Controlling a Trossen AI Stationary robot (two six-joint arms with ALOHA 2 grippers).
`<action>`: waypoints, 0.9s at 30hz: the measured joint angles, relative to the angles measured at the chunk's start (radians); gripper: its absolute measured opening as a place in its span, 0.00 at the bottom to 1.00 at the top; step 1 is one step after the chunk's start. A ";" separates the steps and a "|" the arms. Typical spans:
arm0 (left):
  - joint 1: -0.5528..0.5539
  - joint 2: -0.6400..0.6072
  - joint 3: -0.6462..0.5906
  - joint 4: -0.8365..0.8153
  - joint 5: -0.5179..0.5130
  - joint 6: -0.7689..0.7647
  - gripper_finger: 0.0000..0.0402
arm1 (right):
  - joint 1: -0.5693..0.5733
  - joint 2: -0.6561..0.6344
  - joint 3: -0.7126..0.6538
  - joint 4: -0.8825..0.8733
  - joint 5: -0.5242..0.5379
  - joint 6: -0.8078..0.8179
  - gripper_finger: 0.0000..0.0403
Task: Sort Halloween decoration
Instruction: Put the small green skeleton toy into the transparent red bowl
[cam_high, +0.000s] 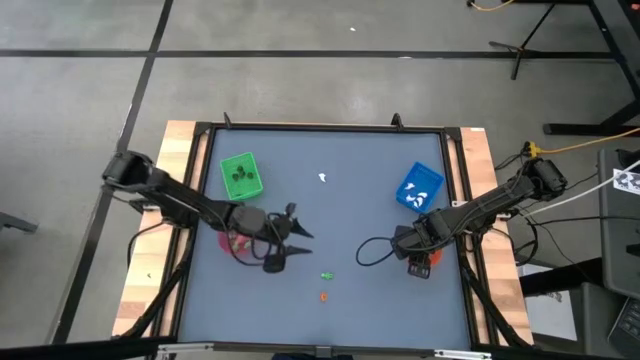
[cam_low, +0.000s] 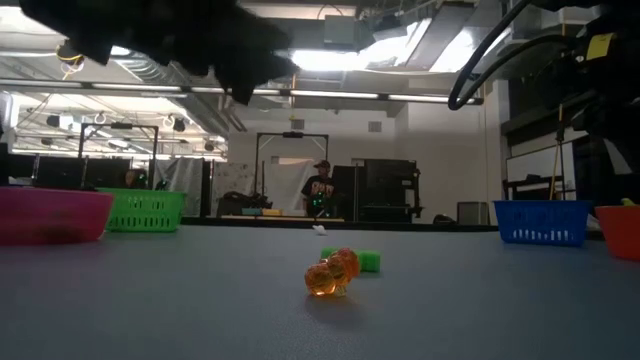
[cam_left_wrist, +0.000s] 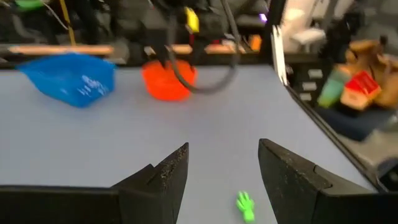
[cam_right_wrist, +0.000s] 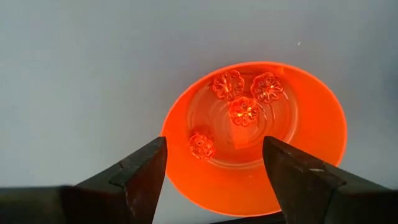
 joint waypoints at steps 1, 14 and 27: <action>-0.012 0.022 0.000 0.005 0.000 0.000 0.44 | 0.000 0.000 0.000 0.000 0.000 0.004 0.66; -0.139 0.253 0.000 0.015 -0.001 0.000 0.44 | 0.000 0.000 0.000 0.007 0.000 0.010 0.66; -0.176 0.330 0.075 0.151 -0.113 0.137 0.44 | 0.000 0.000 0.000 0.056 -0.001 0.162 0.66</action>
